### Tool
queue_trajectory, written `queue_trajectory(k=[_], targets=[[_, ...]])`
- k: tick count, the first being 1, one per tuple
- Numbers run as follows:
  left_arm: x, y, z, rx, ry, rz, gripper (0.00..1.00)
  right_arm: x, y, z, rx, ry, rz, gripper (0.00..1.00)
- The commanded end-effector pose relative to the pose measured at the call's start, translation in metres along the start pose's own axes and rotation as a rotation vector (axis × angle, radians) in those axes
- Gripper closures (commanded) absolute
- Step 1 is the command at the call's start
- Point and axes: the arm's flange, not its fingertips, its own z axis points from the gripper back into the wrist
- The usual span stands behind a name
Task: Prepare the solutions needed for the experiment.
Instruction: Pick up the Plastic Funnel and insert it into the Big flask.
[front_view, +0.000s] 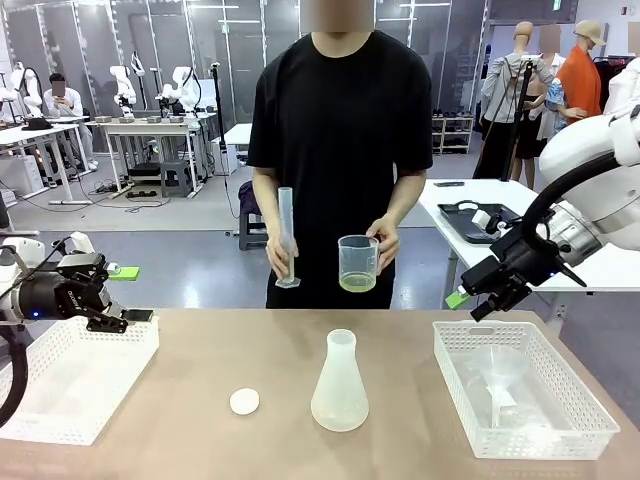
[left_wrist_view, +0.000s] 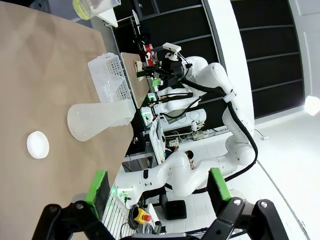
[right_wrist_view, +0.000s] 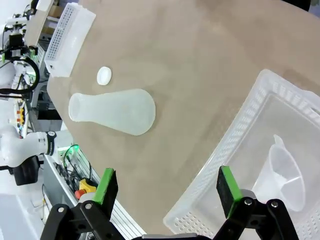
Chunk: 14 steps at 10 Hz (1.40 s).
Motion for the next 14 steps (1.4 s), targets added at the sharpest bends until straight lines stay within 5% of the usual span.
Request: queue_trajectory(k=[1,3,6,9,10,14], targets=[[0.0,-0.002,0.0,0.006,0.007,-0.001,0.0,-0.003,-0.001,-0.002,0.025,-0.016,0.015,0.0],[0.0,-0.002,0.0,0.006,0.007,-0.001,0.0,0.0,0.0,-0.001,0.005,-0.003,-0.008,0.0],[0.0,-0.002,0.0,0.006,0.007,-0.001,0.0,0.013,-0.016,0.021,-0.164,0.225,0.403,0.0],[0.0,-0.002,0.0,0.006,0.007,-0.001,0.0,0.024,-0.025,0.035,-0.246,0.4,0.664,0.0],[0.0,-0.002,0.0,0.006,0.007,-0.001,0.0,0.027,-0.027,0.034,-0.26,0.464,0.71,0.0],[0.0,-0.002,0.0,0.006,0.007,-0.001,0.0,0.023,-0.022,0.035,-0.262,0.438,0.641,0.0]])
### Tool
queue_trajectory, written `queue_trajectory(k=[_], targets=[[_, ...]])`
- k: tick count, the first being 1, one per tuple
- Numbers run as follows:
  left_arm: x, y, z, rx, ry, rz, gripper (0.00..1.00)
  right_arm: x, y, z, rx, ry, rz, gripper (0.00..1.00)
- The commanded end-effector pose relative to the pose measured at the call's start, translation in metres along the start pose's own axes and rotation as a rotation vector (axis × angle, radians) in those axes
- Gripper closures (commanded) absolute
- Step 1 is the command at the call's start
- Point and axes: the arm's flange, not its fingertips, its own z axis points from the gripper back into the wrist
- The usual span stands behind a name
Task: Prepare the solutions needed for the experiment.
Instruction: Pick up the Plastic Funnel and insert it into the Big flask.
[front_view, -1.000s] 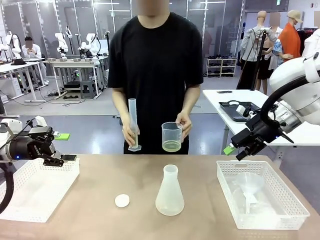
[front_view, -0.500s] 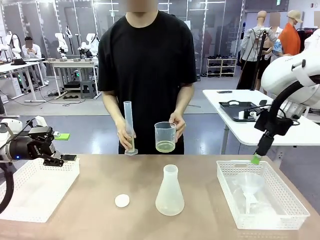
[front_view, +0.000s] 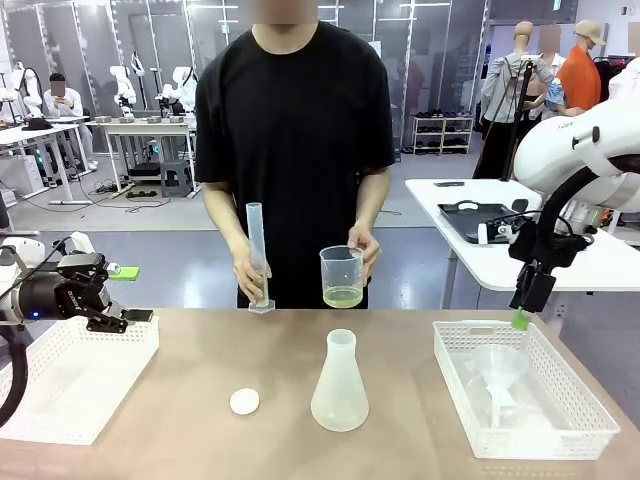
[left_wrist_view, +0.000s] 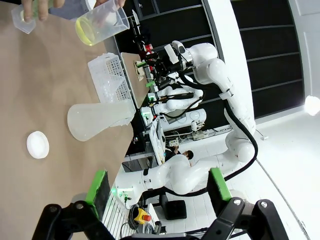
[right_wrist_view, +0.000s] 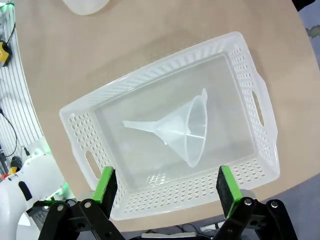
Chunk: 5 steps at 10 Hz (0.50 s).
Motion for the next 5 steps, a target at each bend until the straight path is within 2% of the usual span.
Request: queue_trajectory(k=[1,2,3,5], targets=[[0.0,-0.002,0.0,0.006,0.007,-0.001,0.0,0.0,0.004,0.001,0.003,-0.011,-0.02,0.0],[0.0,-0.002,0.0,0.006,0.007,-0.001,0.0,0.0,0.0,0.0,0.0,0.0,0.0,0.0],[0.0,-0.002,0.0,0.006,0.007,-0.001,0.0,0.007,-0.004,-0.01,0.037,0.034,0.112,0.0],[0.0,-0.002,0.0,0.006,0.007,-0.001,0.0,0.015,-0.008,-0.028,-0.017,0.13,0.248,0.0]])
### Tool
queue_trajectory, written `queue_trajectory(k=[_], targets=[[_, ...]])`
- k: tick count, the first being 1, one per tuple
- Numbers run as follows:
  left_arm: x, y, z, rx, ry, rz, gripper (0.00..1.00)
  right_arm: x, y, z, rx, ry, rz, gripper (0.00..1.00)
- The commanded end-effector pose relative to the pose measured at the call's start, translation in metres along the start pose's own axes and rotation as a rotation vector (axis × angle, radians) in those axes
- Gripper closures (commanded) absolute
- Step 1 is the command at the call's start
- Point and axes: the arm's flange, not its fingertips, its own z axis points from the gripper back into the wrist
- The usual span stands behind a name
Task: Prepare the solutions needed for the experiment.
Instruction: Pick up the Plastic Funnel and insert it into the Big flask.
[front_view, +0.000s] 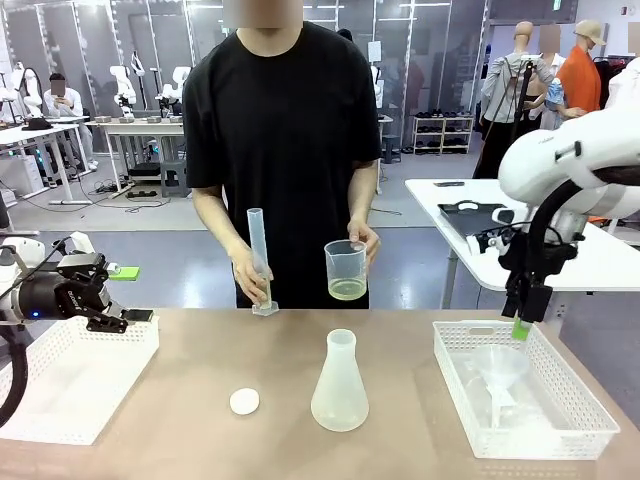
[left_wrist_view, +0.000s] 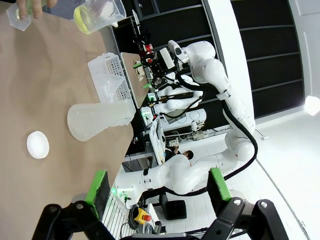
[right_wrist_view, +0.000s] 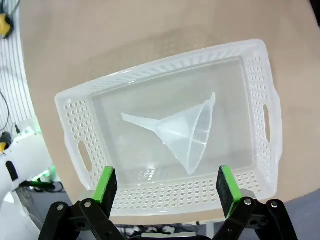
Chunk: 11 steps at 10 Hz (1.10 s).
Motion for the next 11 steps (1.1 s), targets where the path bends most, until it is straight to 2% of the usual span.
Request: queue_trajectory(k=[1,4,11], targets=[[0.0,-0.002,0.0,0.006,0.007,-0.001,0.0,0.003,-0.013,-0.015,-0.059,0.098,0.131,0.0],[0.0,-0.002,0.0,0.006,0.007,-0.001,0.0,0.005,-0.028,-0.036,0.012,0.124,0.171,0.0],[0.0,-0.002,0.0,0.006,0.007,-0.001,0.0,0.003,-0.059,-0.068,0.18,0.077,0.192,0.0]])
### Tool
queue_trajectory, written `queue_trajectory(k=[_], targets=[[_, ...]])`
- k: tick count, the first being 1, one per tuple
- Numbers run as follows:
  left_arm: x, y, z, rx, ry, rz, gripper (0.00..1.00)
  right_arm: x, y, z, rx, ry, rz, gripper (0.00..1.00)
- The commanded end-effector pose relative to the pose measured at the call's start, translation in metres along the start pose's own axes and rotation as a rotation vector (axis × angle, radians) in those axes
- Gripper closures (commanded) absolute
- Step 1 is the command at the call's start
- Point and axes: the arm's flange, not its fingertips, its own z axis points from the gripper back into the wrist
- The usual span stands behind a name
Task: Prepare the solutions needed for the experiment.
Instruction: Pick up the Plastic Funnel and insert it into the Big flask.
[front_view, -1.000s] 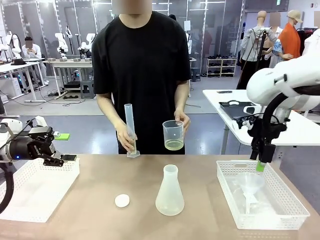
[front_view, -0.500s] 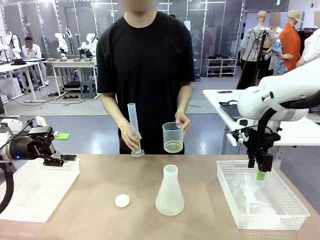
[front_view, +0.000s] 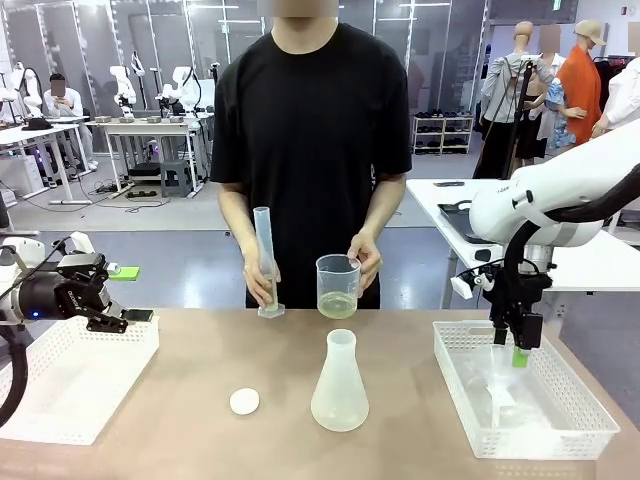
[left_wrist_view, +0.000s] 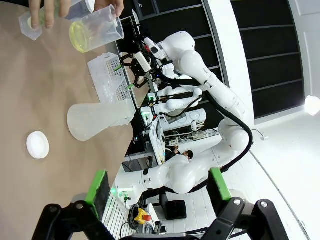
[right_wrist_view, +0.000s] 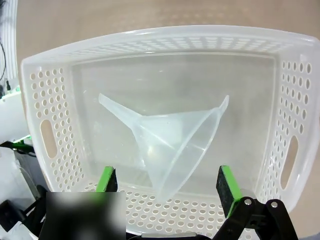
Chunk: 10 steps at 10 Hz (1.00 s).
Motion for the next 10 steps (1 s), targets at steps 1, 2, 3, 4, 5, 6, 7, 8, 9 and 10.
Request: queue_trajectory(k=[1,2,3,4,5,6,7,8,9,10], targets=[[0.0,-0.002,0.0,0.006,0.007,-0.001,0.0,-0.004,-0.017,0.002,0.065,-0.06,0.013,0.0],[0.0,-0.002,0.0,0.006,0.007,-0.001,0.0,-0.005,-0.021,0.002,0.076,-0.067,0.01,0.02],[0.0,-0.002,0.0,0.006,0.007,-0.001,0.0,-0.005,-0.022,0.003,0.105,-0.072,0.002,0.04],[0.0,-0.002,0.0,0.006,0.007,-0.001,0.0,-0.006,-0.027,0.003,0.131,-0.075,-0.002,0.05],[0.0,-0.002,0.0,0.006,0.007,-0.001,0.0,-0.008,-0.031,0.001,0.156,-0.071,-0.009,0.07],[0.0,-0.002,0.0,0.006,0.007,-0.001,0.0,-0.008,-0.034,0.001,0.152,-0.074,-0.012,0.15],[0.0,-0.002,0.0,0.006,0.007,-0.001,0.0,-0.01,-0.038,0.002,0.164,-0.079,-0.007,0.24],[0.0,-0.002,0.0,0.006,0.007,-0.001,0.0,-0.011,-0.04,0.001,0.188,-0.082,-0.002,0.34],[0.0,-0.002,0.0,0.006,0.007,-0.001,0.0,-0.012,-0.043,-0.001,0.194,-0.093,-0.002,0.43],[0.0,-0.002,0.0,0.006,0.007,-0.001,0.0,-0.013,-0.045,-0.004,0.2,-0.098,-0.012,0.52]])
